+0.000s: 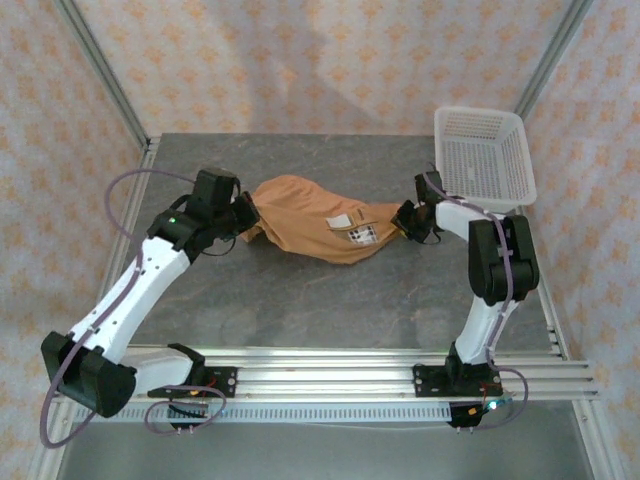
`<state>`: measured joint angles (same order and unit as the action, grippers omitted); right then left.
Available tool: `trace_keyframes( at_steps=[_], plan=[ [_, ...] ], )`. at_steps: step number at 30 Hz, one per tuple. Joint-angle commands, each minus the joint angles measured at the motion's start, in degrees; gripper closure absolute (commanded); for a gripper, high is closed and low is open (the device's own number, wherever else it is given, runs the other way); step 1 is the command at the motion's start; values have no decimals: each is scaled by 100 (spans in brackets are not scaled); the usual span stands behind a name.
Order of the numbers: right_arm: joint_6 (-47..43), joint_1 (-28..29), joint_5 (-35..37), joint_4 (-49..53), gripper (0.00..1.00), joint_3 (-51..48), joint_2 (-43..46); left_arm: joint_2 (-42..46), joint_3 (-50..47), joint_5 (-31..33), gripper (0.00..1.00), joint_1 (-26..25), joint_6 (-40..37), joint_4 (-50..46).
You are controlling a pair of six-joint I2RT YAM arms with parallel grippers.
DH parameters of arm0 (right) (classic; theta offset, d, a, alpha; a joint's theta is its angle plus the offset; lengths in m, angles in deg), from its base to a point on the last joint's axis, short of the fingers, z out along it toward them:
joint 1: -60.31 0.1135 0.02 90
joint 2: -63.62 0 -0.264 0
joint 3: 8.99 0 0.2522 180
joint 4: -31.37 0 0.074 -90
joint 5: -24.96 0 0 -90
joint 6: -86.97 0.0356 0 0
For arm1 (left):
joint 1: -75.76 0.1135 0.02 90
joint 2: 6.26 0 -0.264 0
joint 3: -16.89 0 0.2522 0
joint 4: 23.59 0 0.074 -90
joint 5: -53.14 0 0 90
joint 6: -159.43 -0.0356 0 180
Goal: Fold the inside-out t-shirt
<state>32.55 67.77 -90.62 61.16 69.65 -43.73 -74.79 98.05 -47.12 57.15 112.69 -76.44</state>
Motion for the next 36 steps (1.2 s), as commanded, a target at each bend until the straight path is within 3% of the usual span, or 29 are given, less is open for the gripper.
trace_keyframes(
  at_steps=[1,5,13,17,21,26,31,34,36],
  plan=[
    [65,9,-9,-275,100,112,-66,58,149,-100,100,296,-371,-566],
    [-49,9,2,223,100,183,442,95,478,-180,100,676,-679,-806],
    [-729,-94,289,2406,100,1034,2647,153,1957,-221,100,1870,-1455,-1565],
    [-762,-122,227,3043,100,1502,3685,170,2509,-445,100,1926,-1445,-1586],
    [-705,-122,4,3349,100,1918,4184,233,2674,-890,100,1924,-1339,-1390],
    [-670,-122,170,3068,100,1695,4021,-13,2185,-934,100,1923,-1374,-954],
    [-657,-122,355,2441,100,1512,2865,-1272,2010,-781,100,1851,-1692,-976],
    [-650,-122,486,2083,99,1303,2183,-1852,1680,-284,100,1638,-1811,-725],
    [-623,-118,449,2017,72,1218,1798,-2083,1578,120,76,1462,-1873,-718]
  ],
)
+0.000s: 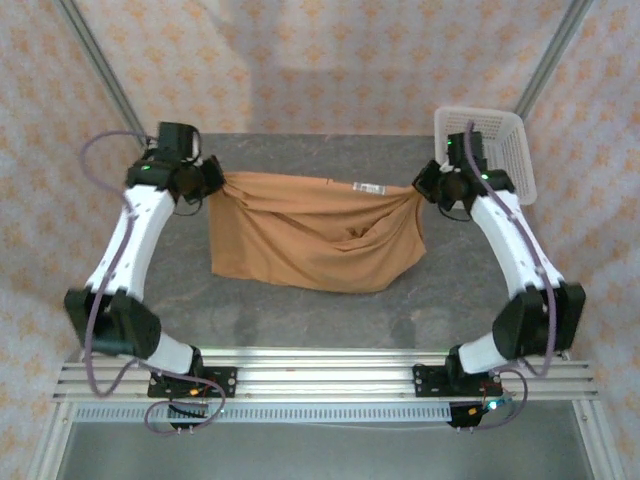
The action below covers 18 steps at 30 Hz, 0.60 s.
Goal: Fold the inside-out t-shirt
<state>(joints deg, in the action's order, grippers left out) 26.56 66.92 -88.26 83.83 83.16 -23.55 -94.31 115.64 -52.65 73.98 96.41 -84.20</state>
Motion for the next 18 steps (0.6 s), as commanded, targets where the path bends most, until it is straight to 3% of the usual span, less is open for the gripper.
trace_keyframes(
  at_steps=[1,3,5,8,12,18],
  plan=[
    [-39,-16,181,-240,61,-175,-357,-129,-210,989,59,-371,-259,37],
    [-91,85,243,-248,51,-386,-408,77,-284,1745,43,-775,-317,38],
    [-149,249,318,-345,48,-698,-277,291,-365,2045,41,-1200,-285,86],
    [-116,358,283,-506,48,-1203,-115,393,-679,1419,43,-1808,-264,634],
    [88,443,101,-925,48,-1736,-85,-169,-657,598,43,-2661,-334,1287],
    [369,690,-169,-1517,47,-1738,-830,-1431,213,127,43,-3066,-343,1220]
  ],
)
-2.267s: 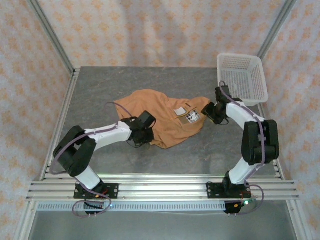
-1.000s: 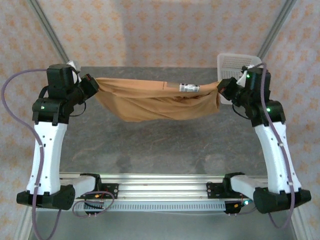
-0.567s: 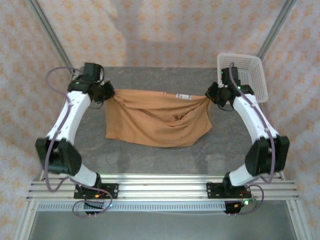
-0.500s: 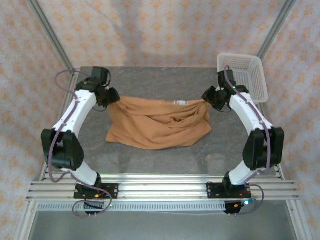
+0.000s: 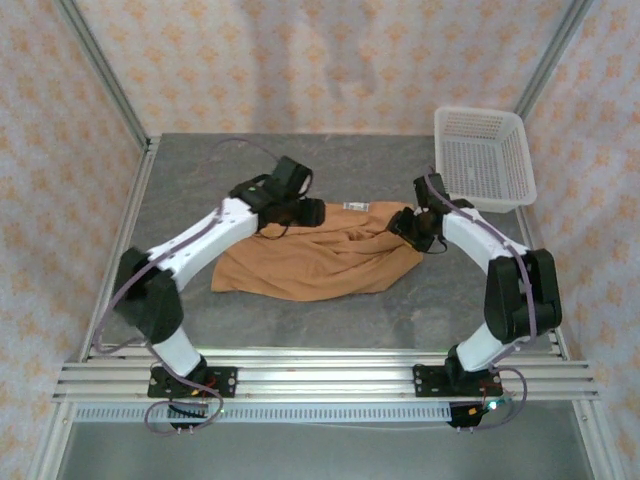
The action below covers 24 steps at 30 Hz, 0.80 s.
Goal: Fold the inside-out t-shirt
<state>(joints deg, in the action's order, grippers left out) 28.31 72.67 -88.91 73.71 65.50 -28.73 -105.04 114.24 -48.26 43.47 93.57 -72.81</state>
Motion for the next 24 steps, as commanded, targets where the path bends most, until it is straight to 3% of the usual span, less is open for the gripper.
trace_keyframes(
  at_steps=[1,5,6,9,16,24],
  plan=[
    [225,126,-99,-577,48,79,-472,-483,450,-388,43,-17,-13,92],
    [259,126,-28,-801,54,224,-982,-741,748,-474,44,-26,7,-41],
    [264,126,-33,-839,62,228,-1037,-776,808,-461,44,-28,-13,-93],
    [244,126,-108,-833,100,132,-857,-867,947,-430,44,-24,-95,-228],
    [-77,126,-78,-889,100,-1056,749,-1577,1702,-672,43,-247,-538,-465],
    [214,126,-8,-2632,100,-2655,1607,-2344,2032,-1262,40,-458,-1563,-250]
  ],
)
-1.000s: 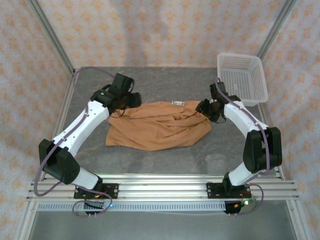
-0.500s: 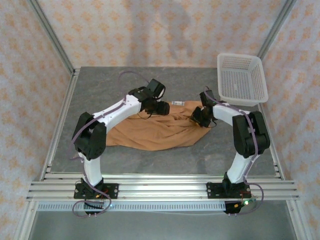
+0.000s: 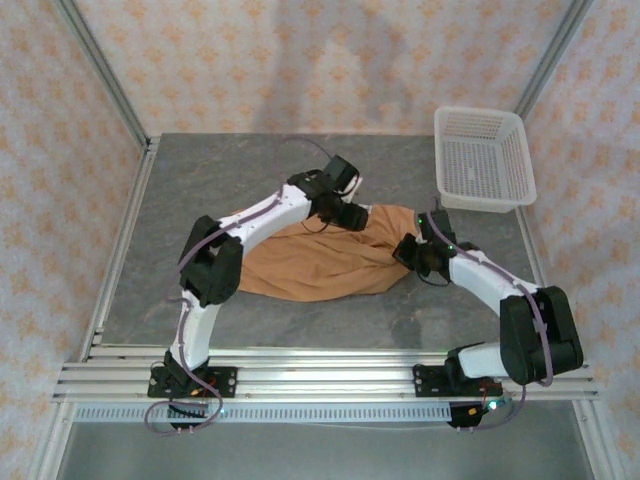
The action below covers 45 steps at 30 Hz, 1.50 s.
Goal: Fold the inside-out t-shirt
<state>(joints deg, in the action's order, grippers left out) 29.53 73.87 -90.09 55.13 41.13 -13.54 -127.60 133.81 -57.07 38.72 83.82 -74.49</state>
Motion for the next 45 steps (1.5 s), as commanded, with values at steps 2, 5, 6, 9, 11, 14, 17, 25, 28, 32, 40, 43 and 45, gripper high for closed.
trace_keyframes(
  at_steps=[2,5,6,9,11,14,17,25,28,32,40,43,45],
  plan=[
    [85,6,133,-836,100,-257,55,-156,-28,-595,36,12,-639,108],
    [80,6,150,-848,100,-291,34,-215,-185,-408,32,-73,-668,384],
    [75,6,157,-846,100,-309,52,-202,-281,-323,31,-116,-723,528],
    [75,6,181,-828,100,-331,87,-197,-410,-14,31,-222,-823,837],
    [91,6,148,-816,100,-310,81,-262,-374,113,31,-234,-873,923],
    [124,6,117,-804,100,-257,76,-459,-176,259,30,-242,-968,891],
    [152,6,91,-804,100,-208,66,-734,144,278,29,-250,-1048,726],
    [228,6,46,-792,100,-77,42,-1288,477,218,29,-254,-1140,436],
    [269,6,-34,-839,100,-28,-27,-1378,565,302,35,-252,-1183,382],
    [209,6,-32,-792,100,-31,-8,-1415,989,323,87,-243,-1198,38],
    [-399,6,376,-237,100,-195,226,-673,1734,779,100,-217,-889,-616],
    [-605,6,589,-20,100,-276,228,-336,2045,666,100,-143,-612,-809],
    [-643,6,792,175,100,-278,219,-117,2159,492,100,-79,-396,-912]
  ],
)
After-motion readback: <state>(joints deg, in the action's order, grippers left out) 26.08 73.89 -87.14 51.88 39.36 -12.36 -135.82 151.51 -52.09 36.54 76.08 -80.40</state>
